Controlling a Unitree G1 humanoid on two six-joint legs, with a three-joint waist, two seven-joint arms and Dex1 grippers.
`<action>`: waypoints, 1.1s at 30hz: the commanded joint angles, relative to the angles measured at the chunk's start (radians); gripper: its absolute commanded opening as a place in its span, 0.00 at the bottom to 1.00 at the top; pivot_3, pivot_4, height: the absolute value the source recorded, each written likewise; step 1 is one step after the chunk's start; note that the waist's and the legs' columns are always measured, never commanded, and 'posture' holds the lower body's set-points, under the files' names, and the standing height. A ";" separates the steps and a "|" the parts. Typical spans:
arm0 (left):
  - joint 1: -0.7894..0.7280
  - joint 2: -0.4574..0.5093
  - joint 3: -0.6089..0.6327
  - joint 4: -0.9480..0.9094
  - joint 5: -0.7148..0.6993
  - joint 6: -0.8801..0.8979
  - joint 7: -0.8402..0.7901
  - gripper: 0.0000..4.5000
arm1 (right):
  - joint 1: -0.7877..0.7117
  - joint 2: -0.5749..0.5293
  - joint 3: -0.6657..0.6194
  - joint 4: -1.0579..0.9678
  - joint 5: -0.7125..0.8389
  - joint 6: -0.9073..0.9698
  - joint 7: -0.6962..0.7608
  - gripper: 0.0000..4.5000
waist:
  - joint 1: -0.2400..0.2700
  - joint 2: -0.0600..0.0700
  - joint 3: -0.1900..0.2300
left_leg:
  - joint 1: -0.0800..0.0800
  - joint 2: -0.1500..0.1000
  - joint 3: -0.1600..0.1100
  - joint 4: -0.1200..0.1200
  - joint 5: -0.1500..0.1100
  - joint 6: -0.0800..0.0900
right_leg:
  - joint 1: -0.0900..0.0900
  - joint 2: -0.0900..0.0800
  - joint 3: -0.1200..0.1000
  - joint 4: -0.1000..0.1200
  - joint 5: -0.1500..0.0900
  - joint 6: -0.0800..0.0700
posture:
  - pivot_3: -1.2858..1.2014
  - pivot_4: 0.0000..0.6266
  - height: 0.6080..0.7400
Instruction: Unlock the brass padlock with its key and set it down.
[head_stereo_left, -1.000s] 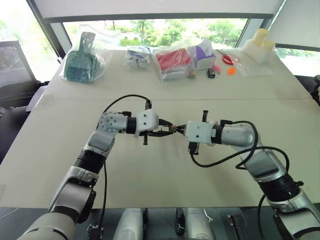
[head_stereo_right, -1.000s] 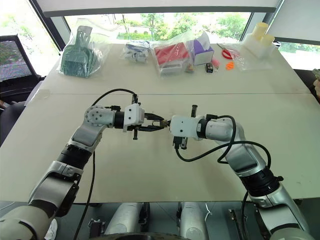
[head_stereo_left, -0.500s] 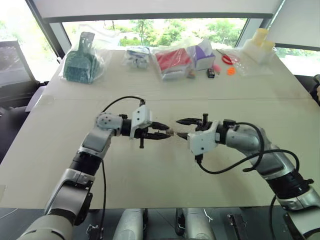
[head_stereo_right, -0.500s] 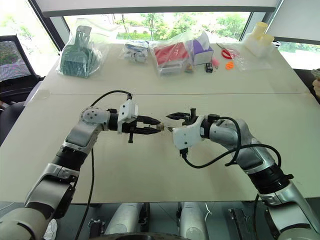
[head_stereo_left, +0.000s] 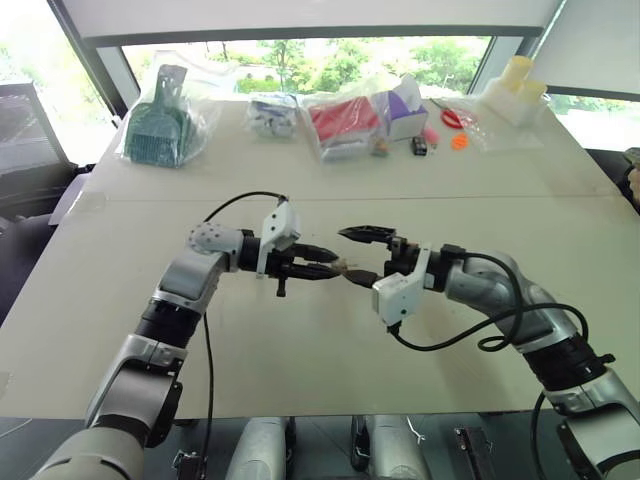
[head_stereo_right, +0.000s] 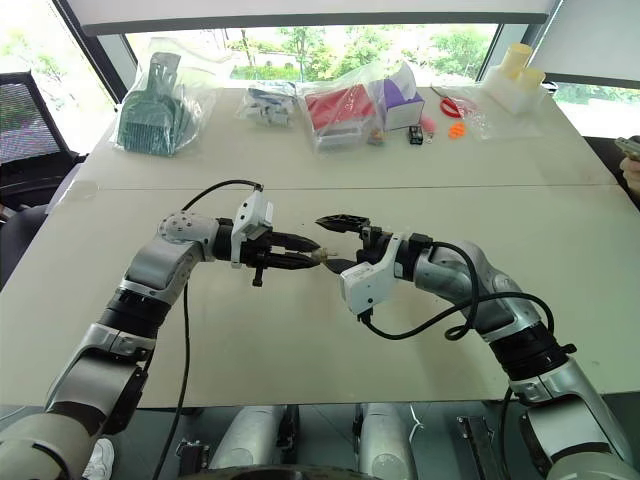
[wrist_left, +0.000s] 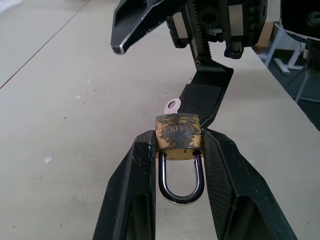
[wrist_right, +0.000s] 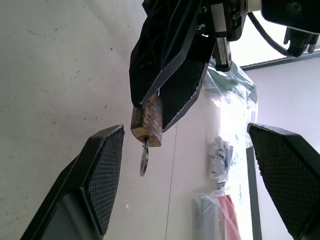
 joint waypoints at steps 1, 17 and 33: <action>-0.024 0.000 0.030 -0.051 -0.040 0.018 -0.005 0.16 | -0.025 0.010 -0.008 -0.005 -0.006 -0.026 -0.018 0.84 | 0.000 0.000 0.000 | 0.000 0.000 0.000 0.000 0.000 0.000 | 0.000 0.000 0.000 0.000 0.000 0.000 | 0.52 0.24 1.00; -0.021 0.012 0.035 -0.068 -0.048 0.067 0.022 0.27 | -0.034 0.028 -0.005 0.016 -0.021 -0.043 -0.015 0.00 | -0.014 0.000 0.000 | 0.000 0.000 0.000 0.000 0.000 0.000 | 0.000 0.000 0.000 0.000 0.000 0.000 | 0.52 0.24 1.00; 0.066 0.087 0.130 -0.202 -0.160 0.137 0.035 0.46 | 0.000 0.028 -0.006 0.000 -0.018 -0.001 -0.012 0.00 | -0.014 0.000 0.000 | 0.000 0.001 -0.001 0.000 0.000 0.000 | 0.000 0.000 0.000 0.001 0.000 0.000 | 0.52 0.24 1.00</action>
